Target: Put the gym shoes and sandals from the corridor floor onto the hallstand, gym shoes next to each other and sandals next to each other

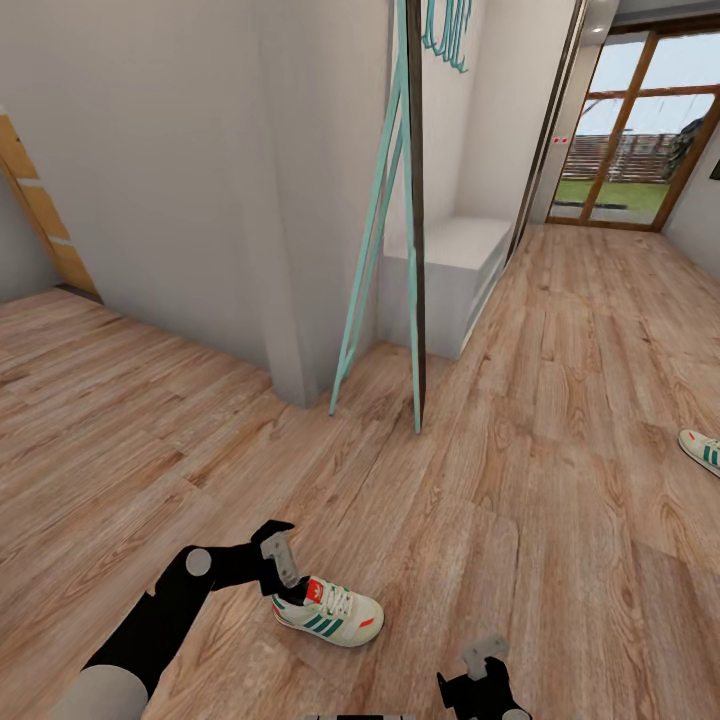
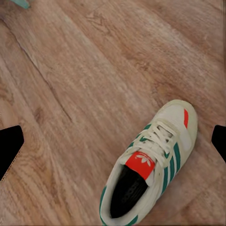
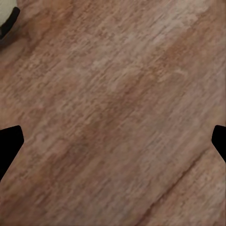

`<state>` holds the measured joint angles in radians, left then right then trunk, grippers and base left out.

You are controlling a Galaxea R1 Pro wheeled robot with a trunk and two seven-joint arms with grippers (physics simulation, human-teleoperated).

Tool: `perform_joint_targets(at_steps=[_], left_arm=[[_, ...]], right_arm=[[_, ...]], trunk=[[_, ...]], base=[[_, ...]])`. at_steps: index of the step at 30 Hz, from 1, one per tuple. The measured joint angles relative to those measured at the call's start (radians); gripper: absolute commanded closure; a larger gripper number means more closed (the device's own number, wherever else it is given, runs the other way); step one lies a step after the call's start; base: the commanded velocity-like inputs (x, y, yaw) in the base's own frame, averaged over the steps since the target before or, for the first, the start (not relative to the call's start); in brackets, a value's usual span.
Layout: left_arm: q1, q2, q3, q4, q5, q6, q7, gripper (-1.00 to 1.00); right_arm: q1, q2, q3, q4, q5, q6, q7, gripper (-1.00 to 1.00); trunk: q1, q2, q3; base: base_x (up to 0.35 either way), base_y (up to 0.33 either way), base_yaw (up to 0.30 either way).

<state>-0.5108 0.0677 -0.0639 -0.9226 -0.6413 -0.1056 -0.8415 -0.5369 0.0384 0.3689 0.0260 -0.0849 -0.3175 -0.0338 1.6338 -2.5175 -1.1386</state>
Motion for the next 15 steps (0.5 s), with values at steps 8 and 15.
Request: perform_joint_targets(at_steps=[8,15], left_arm=[[0.0,0.005,0.0,-0.012,-0.018,-0.026,-0.018,-1.0],[0.0,0.006,-0.018,-0.019,-0.027,-0.048,-0.14,-1.0]], right_arm=[[0.0,0.004,0.002,-0.001,0.014,0.0,0.0,-1.0],[0.0,0.004,0.002,-0.005,0.017,0.0,0.0,-1.0]], trunk=[[0.0,0.0,0.0],[0.0,0.0,0.0]], base=[[0.0,0.0,0.0],[0.0,0.0,0.0]])
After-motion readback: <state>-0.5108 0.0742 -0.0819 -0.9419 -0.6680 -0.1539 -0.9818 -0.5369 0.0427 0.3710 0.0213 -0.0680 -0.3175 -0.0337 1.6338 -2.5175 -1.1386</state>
